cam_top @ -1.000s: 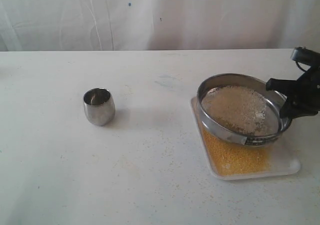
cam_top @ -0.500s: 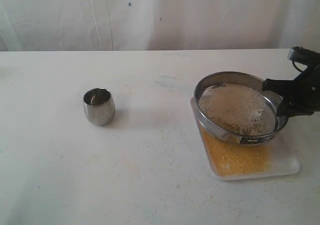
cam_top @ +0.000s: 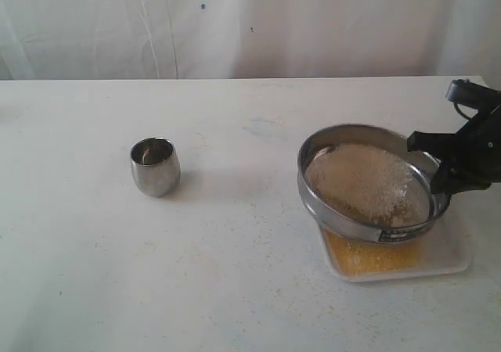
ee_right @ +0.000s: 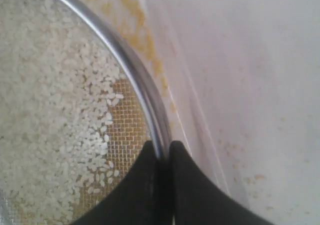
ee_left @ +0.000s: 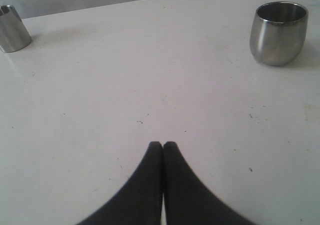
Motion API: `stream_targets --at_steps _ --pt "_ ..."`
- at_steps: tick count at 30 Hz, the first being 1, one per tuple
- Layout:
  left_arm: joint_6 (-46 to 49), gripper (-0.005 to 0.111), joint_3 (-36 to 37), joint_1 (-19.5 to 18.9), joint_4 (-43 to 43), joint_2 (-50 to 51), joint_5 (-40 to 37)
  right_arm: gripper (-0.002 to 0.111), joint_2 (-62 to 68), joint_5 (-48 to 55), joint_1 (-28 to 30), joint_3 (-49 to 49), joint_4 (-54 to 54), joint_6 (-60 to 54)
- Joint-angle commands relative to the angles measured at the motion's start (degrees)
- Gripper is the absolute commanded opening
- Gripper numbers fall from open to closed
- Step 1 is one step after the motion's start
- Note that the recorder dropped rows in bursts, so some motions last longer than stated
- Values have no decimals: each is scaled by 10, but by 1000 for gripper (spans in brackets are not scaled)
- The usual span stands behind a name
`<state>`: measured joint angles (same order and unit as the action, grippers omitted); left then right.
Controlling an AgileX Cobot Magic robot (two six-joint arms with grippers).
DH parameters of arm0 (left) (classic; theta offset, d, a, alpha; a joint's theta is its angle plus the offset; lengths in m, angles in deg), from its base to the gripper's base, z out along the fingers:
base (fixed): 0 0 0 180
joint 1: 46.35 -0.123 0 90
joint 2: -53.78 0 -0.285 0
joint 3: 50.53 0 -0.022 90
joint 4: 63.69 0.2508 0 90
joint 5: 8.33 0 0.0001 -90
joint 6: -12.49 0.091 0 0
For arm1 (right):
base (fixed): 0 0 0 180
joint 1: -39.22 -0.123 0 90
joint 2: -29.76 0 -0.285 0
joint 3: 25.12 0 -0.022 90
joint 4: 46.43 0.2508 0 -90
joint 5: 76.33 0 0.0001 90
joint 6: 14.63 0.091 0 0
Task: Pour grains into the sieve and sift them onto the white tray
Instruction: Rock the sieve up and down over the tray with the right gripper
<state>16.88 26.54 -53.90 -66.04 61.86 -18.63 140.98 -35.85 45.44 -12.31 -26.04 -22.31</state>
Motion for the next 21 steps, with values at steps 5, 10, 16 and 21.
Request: stream_targets --at_steps 5,10,16,21 --pt "-1 0 1 3 -4 -3 -4 0 -11 38 1 -1 3 9" --pt "-1 0 1 3 -4 -3 -4 0 -10 -80 2 5 7 -22" --pt "-1 0 1 3 -4 -3 -4 0 -17 41 2 9 16 -38" --pt "-1 0 1 3 -4 -3 -4 0 -20 -52 2 11 27 -30"
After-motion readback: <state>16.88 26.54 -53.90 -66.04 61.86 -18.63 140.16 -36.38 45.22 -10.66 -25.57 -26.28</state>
